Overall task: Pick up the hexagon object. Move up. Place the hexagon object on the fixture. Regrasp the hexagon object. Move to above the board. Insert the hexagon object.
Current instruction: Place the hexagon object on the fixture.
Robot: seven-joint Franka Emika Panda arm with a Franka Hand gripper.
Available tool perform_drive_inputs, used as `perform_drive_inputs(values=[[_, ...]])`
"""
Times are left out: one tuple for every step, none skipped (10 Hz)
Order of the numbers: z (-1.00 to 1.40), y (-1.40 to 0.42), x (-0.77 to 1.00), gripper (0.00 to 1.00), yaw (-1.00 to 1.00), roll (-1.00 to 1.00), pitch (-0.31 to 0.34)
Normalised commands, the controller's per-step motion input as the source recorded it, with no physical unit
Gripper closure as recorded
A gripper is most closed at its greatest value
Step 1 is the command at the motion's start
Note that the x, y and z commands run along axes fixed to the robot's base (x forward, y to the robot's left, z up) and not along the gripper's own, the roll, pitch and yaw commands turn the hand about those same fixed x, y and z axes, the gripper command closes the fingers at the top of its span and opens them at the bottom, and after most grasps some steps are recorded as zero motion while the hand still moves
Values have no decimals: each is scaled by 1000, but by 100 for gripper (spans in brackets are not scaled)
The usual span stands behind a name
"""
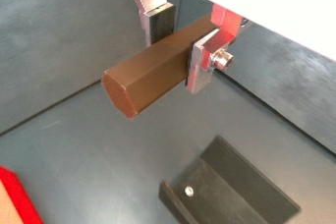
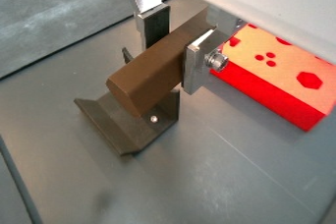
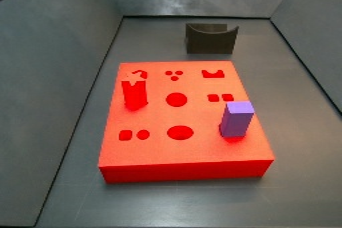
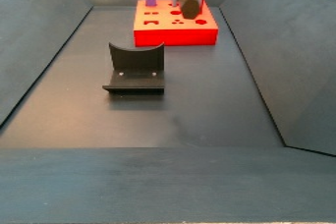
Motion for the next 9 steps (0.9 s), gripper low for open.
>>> perform_drive_inputs(values=[[12,-155,1000,100,-90,-1000,-10],[11,-146,1000,100,-91,-1000,-10],[9,-82,1000,100,-103,-1000,4],[9,-59,1000,100,-103,-1000,20],[4,-19,1000,100,-102,-1000,39],[-2,-4,992,100,-103,-1000,43],[-8,19,868,100,-107,-1000,51],[-9,32,738,100,-113,-1000,60],[-11,34,639,100,-119,-1000,66]])
